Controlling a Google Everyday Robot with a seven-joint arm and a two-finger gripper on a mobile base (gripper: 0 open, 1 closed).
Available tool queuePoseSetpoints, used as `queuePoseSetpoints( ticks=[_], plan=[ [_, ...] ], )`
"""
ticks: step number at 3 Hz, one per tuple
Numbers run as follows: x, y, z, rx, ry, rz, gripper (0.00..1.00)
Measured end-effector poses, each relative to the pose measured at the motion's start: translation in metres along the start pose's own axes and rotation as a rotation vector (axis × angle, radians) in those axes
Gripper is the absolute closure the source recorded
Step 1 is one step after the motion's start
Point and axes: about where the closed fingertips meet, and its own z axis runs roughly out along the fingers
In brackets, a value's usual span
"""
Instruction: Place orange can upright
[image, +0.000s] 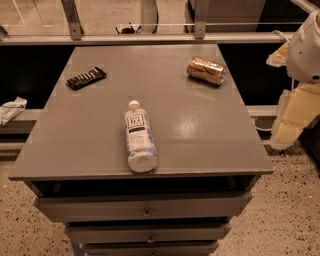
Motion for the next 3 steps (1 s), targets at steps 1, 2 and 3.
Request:
queuePoseSetpoints(
  ticks=[1,2,3],
  plan=[
    [-0.004,-0.004,0.000,0.014,-0.011,-0.004,0.00],
    [-0.025,-0.032,0.022,0.002,-0.063,-0.001,0.00],
    [-0.052,-0.069,0.047,-0.016,-0.115,0.001,0.00]
  ],
)
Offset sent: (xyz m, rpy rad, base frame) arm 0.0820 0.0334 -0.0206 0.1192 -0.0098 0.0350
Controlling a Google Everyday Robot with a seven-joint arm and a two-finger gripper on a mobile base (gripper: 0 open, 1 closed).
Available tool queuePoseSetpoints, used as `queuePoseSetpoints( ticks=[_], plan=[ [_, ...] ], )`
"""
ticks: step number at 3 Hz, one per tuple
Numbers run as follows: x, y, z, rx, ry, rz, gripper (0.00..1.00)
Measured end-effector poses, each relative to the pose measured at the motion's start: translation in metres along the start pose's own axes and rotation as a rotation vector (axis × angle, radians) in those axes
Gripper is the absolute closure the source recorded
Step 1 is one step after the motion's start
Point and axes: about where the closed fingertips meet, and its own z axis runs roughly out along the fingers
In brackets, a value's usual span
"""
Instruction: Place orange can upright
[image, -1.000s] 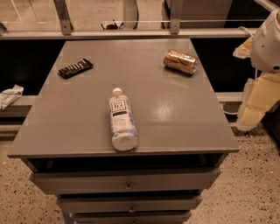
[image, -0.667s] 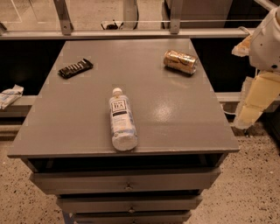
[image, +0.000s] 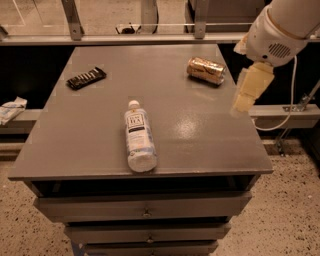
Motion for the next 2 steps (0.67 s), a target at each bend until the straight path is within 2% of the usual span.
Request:
queuePoseSetpoints(
  ticks=[1,2],
  plan=[
    [-0.022,-0.038,0.019,0.017,-0.037,0.013,0.00],
    [-0.045,-0.087,0.042,0.045,-0.059,0.056,0.00]
  ],
)
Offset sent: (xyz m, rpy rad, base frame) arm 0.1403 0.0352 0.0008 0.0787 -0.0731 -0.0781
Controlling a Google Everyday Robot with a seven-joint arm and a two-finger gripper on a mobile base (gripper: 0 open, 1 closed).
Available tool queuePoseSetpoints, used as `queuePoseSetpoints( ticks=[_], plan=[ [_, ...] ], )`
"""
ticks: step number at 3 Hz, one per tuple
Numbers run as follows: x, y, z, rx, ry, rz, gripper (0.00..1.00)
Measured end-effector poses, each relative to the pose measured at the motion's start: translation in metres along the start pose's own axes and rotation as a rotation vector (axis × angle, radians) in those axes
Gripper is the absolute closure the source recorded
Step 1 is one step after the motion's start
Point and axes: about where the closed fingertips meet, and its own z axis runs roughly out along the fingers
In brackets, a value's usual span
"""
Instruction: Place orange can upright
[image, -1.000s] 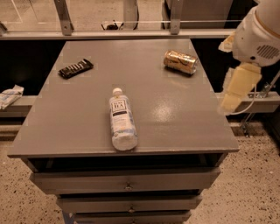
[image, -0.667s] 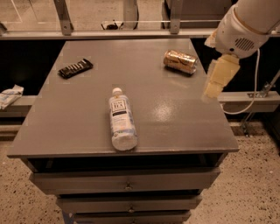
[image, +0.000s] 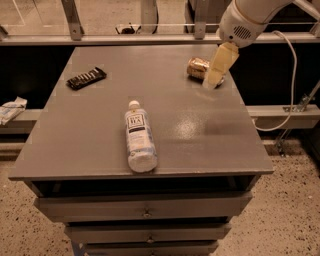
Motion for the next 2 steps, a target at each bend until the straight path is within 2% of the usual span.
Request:
queuePoseSetpoints(
  ticks=[1,2],
  plan=[
    [-0.014,-0.031,0.024,0.005,-0.011,0.056,0.00],
    [-0.019,-0.050,0.052,-0.006,-0.006,0.142,0.00]
  ],
)
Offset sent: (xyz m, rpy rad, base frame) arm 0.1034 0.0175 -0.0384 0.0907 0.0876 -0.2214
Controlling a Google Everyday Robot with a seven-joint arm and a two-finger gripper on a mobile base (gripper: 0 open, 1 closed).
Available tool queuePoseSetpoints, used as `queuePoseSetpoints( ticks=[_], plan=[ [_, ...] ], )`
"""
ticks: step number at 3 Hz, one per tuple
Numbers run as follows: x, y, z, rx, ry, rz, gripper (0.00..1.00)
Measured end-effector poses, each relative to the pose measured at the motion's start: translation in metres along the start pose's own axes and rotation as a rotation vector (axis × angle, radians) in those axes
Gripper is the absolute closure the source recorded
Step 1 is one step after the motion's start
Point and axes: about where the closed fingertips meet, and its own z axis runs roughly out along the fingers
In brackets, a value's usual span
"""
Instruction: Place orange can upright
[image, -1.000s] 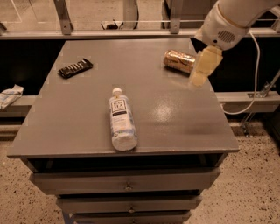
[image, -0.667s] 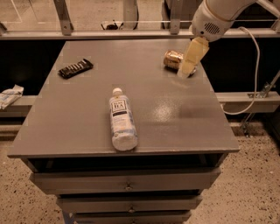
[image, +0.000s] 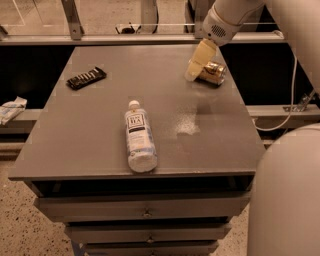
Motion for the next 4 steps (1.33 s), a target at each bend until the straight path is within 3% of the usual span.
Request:
queuePoseSetpoints(
  ticks=[2,4],
  plan=[
    [0.013,-0.023,0.039,-0.077,-0.034,0.180,0.00],
    [0.016,-0.037,0.057,-0.110,-0.067,0.240,0.00]
  ],
)
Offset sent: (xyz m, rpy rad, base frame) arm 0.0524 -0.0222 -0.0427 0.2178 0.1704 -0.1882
